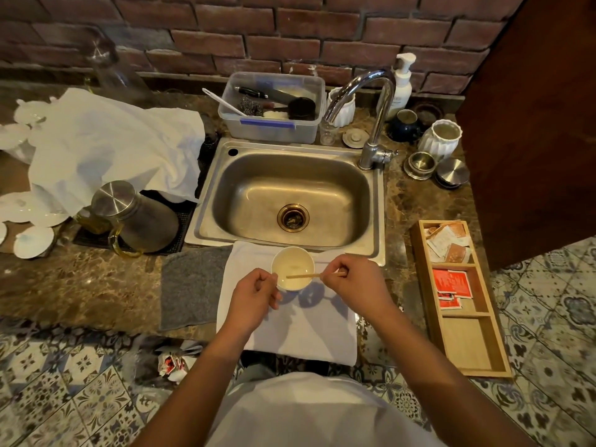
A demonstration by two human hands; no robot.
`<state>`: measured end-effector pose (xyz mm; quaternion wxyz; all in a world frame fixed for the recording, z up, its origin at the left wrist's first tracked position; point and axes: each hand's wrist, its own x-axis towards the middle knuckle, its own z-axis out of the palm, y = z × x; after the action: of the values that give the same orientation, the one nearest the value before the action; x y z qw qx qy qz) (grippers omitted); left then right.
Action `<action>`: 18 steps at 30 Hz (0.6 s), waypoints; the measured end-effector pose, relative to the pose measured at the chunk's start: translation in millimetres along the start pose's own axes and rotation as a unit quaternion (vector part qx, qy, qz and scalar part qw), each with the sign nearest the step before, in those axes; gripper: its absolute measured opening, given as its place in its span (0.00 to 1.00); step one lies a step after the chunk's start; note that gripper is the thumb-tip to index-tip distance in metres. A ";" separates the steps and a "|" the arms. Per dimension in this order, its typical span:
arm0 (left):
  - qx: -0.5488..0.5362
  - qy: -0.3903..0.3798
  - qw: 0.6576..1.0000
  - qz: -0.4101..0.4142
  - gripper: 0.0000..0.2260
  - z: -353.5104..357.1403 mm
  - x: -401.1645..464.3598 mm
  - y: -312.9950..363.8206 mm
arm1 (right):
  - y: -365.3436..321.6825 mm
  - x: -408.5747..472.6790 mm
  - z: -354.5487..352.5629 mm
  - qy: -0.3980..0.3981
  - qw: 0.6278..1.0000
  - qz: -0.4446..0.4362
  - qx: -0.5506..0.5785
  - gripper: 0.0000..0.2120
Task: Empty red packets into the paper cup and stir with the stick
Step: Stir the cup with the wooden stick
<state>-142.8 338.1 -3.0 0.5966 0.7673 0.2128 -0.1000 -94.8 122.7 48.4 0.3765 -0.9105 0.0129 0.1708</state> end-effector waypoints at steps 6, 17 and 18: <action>-0.002 -0.004 1.000 0.003 0.12 -0.5 0.7 -2.5 | 6.0 3.0 4.6 -0.017 0.997 0.013 -0.079 0.17; 0.019 -0.016 0.999 0.021 0.12 -0.2 -1.8 -1.2 | -8.1 28.1 -2.0 0.030 0.998 0.036 0.040 0.11; 0.019 -0.016 1.000 0.018 0.12 0.1 -2.3 -1.3 | -10.2 28.7 -1.3 0.027 0.997 0.040 0.066 0.12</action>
<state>-145.3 337.8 -3.2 0.5871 0.7805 0.1875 -0.1050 -65.8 132.1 47.0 0.4279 -0.8867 0.0707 0.1600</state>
